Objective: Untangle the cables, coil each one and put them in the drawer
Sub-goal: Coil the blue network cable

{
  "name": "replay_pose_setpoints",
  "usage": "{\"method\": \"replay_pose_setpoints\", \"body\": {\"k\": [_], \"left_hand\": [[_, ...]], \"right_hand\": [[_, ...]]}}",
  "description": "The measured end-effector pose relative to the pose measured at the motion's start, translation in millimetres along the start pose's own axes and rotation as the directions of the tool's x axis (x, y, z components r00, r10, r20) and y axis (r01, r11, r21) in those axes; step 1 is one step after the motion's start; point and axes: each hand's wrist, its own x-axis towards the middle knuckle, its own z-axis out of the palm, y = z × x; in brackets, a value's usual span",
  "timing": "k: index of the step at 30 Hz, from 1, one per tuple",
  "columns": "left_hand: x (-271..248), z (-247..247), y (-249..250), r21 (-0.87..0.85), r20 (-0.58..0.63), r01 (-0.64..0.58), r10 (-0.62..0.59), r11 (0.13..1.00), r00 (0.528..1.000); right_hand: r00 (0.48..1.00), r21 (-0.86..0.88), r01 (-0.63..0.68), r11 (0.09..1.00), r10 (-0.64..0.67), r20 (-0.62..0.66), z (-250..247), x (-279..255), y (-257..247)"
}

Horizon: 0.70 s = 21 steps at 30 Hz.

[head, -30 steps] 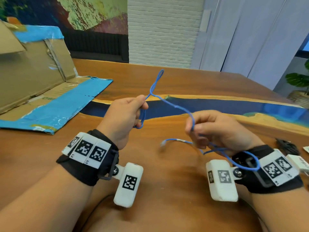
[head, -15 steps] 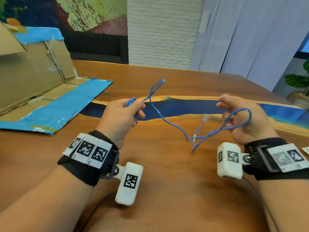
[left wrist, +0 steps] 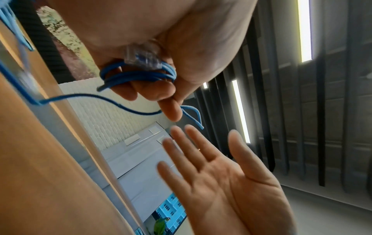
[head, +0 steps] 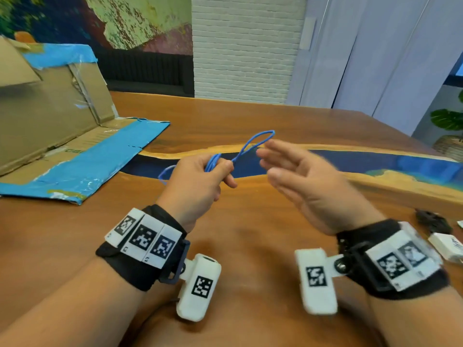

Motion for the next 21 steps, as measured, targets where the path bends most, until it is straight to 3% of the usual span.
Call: {"method": "replay_pose_setpoints", "body": {"k": [3,7,10,15,17,21], "left_hand": [[-2,3,1,0.064,0.08,-0.054,0.049,0.996,0.996],[-2,3,3,0.112,0.117,-0.02,0.007,0.994,0.993],[-4,-1,6,0.165,0.159,-0.074,0.048,0.983,0.986],[-8,2,11,0.198,0.232,-0.095,0.048,0.976,0.971],[-5,0,9,0.191,0.196,-0.058,0.02,0.98,0.98],[7,-12,8,0.082,0.032,0.092,-0.095,0.992,0.995]], "right_hand": [[0.997,-0.068,-0.035,0.997,0.04,0.073,26,1,22],[0.989,-0.144,0.033,0.989,-0.053,-0.135,35,6,34],[0.971,-0.136,0.034,0.99,-0.065,-0.23,33,11,34],[0.977,-0.15,0.118,0.982,-0.142,-0.162,36,10,34],[0.958,-0.165,0.156,0.974,-0.19,-0.216,31,11,29],[0.914,-0.08,0.145,0.986,-0.165,-0.371,-2,16,14]]}}
